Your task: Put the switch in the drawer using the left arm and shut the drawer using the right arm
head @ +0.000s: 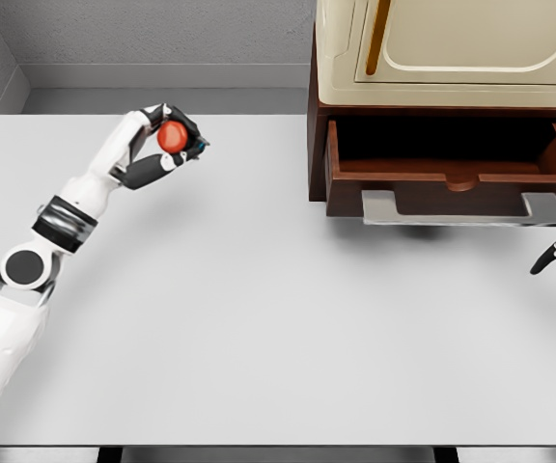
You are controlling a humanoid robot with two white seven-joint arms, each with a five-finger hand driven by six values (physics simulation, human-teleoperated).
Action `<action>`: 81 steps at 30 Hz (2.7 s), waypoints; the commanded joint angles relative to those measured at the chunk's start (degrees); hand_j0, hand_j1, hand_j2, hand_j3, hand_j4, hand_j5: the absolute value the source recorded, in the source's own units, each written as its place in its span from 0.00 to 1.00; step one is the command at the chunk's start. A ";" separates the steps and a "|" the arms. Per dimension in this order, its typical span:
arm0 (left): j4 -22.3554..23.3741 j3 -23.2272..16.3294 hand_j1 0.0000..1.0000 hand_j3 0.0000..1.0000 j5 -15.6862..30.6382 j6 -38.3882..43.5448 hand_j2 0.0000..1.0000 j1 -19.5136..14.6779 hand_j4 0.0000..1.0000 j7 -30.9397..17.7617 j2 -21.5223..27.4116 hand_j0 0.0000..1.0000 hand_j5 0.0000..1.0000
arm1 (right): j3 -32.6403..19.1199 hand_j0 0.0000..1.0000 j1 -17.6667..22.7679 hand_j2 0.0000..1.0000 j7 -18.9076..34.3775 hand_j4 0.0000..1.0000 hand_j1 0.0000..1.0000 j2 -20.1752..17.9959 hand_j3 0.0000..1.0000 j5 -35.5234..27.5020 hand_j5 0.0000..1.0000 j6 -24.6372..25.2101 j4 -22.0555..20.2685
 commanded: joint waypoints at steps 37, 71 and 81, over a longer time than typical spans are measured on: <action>-8.34 -5.51 0.35 0.35 -6.88 -0.09 0.35 -5.71 0.35 0.07 -8.46 0.35 0.35 | 0.01 0.55 0.00 0.55 -0.02 0.55 0.55 -0.09 0.55 -0.72 0.55 0.16 -0.02; -0.52 -7.70 0.35 0.35 -37.65 0.61 0.35 -13.62 0.35 0.33 -23.41 0.35 0.35 | 0.01 0.56 -0.09 0.56 -0.02 0.56 0.56 -0.09 0.56 -0.72 0.56 0.16 0.07; 2.30 -9.99 0.35 0.35 -40.11 0.52 0.35 -16.17 0.35 0.33 -23.93 0.35 0.35 | 0.01 0.56 0.00 0.56 -0.02 0.56 0.56 -0.09 0.56 -0.72 0.56 0.16 0.07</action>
